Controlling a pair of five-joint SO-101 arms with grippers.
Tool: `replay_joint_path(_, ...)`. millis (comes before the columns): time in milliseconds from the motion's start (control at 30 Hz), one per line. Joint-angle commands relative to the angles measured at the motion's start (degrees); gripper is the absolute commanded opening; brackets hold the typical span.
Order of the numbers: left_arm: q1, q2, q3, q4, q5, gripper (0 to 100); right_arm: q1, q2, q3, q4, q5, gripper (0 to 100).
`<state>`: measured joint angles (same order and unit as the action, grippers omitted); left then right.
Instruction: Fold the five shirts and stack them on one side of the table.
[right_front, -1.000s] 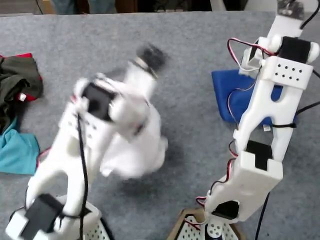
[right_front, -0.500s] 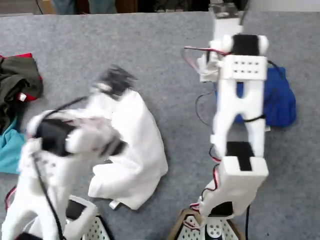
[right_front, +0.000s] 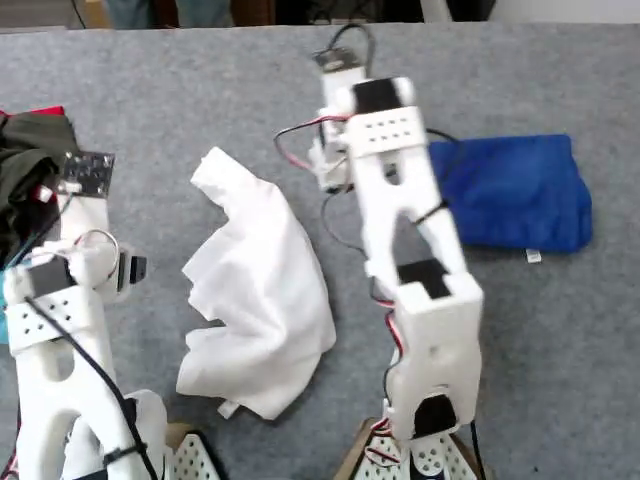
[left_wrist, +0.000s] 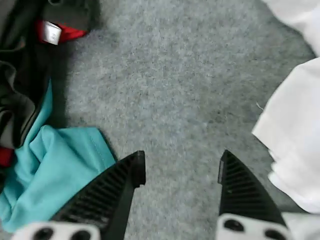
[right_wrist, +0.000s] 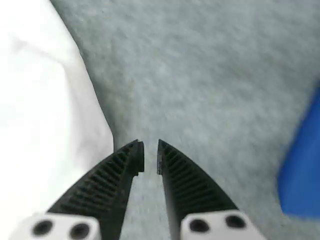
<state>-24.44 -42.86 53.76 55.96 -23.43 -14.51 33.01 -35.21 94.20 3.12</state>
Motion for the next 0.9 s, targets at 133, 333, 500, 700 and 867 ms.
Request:
replay_joint_path(133, 3.03, 1.41, 4.70, -11.08, 9.23, 25, 4.40, 10.86, -3.91, -11.34, 0.00, 6.7)
replay_joint_path(333, 10.59, 15.03, -2.42, -11.43, 12.57, 25, 5.54, 20.44, -10.51, -15.38, -0.44, 6.7)
replay_joint_path(500, 13.49, 29.63, -10.68, -10.90, 12.04, 25, 5.54, 25.45, -16.48, -13.54, -0.09, 6.7)
replay_joint_path(700, 17.19, 39.56, -15.43, -10.90, 5.63, 25, 5.54, 28.79, -22.11, -11.34, -0.09, 6.7)
replay_joint_path(867, 17.27, 41.23, -18.24, -7.91, 4.84, 25, 5.54, 30.73, -25.36, -9.85, -0.09, 6.7)
